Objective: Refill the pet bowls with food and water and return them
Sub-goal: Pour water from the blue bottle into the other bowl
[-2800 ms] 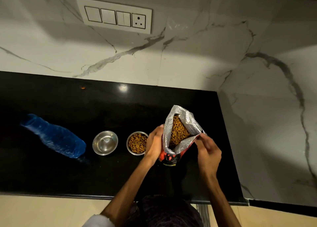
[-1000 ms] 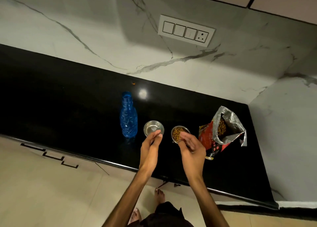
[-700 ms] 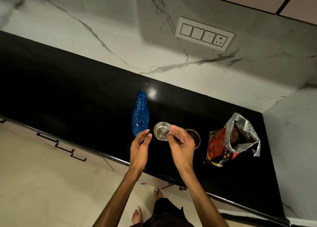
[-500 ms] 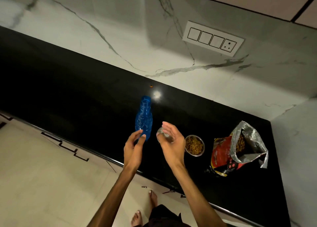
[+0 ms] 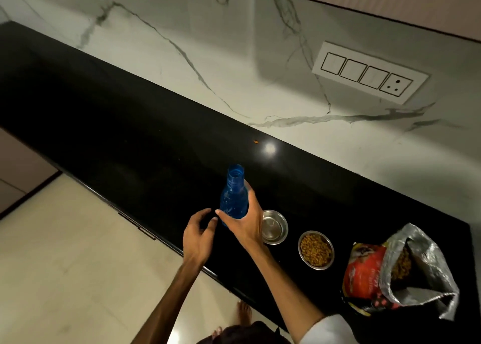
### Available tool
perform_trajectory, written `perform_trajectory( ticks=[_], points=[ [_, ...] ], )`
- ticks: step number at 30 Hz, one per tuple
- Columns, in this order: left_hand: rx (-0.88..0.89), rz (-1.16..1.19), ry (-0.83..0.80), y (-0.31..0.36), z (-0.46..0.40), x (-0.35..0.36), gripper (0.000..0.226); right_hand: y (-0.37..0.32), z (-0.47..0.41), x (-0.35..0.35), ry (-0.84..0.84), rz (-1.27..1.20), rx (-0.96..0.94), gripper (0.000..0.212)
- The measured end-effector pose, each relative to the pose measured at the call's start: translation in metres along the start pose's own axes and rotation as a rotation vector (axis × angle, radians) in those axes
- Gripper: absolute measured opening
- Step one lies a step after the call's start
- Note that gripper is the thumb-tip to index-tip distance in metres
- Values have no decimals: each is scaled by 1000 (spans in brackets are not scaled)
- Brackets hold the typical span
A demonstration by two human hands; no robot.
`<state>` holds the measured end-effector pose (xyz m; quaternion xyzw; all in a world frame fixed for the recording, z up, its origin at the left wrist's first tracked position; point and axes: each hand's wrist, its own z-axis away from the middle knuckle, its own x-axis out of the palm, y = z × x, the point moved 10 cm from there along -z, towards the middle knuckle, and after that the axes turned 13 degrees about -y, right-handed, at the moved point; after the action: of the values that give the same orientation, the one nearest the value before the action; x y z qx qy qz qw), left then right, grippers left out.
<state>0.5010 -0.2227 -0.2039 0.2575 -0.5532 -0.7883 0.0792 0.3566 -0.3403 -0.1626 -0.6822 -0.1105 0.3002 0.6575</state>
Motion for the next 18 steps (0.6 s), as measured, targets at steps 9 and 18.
perform_trajectory(
  ticks=[9,18],
  points=[
    [-46,-93,31,-11,-3,2,41,9,-12,-1,66,-21,-49,88],
    [-60,-131,52,-15,-2,11,42,18,-17,0,57,-48,-52,83]
  ],
)
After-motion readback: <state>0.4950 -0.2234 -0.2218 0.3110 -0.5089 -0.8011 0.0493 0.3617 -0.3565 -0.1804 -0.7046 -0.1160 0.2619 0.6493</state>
